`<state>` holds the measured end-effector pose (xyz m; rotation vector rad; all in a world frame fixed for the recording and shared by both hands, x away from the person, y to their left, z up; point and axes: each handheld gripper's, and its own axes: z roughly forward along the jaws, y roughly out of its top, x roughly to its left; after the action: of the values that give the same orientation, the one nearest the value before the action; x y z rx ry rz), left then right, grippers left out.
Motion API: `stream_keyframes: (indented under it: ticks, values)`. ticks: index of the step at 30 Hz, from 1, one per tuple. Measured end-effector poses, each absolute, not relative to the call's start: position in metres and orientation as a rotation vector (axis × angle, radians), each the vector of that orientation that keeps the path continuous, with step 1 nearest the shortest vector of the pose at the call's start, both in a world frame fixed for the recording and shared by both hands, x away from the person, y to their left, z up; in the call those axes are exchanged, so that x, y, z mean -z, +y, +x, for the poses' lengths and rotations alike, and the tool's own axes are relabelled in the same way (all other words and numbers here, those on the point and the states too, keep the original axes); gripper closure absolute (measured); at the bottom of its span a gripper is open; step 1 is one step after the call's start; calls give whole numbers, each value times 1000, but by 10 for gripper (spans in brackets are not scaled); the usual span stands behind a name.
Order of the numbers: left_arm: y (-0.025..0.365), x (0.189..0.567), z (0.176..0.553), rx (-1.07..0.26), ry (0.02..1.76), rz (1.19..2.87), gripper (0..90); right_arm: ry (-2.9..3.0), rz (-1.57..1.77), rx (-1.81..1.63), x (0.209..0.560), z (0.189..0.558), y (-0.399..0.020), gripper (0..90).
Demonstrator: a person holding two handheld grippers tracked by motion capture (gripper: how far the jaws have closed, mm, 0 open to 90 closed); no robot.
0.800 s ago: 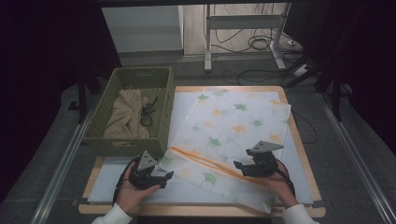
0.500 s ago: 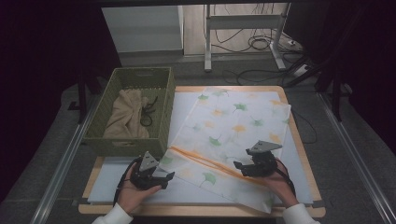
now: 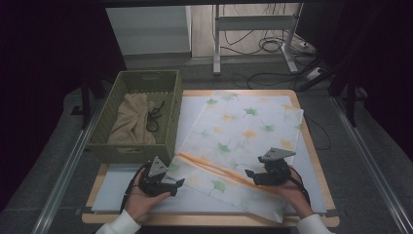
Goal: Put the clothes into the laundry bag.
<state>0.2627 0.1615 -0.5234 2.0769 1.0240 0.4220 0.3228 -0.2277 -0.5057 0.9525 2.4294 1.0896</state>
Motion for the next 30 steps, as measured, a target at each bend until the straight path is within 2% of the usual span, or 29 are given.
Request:
stream_keyframes:
  ticks: [11, 24, 30]
  values:
    - [168, 523, 263, -408, 1040, 2038, 207, 2365, 965, -1188, 495, 319, -232, 246]
    - [157, 525, 264, -446, 985, 2064, 193, 2354, 958, -1169, 490, 313, -239, 213]
    - [157, 527, 267, -465, 995, 2062, 176, 2389, 958, -1138, 488, 315, -233, 235]
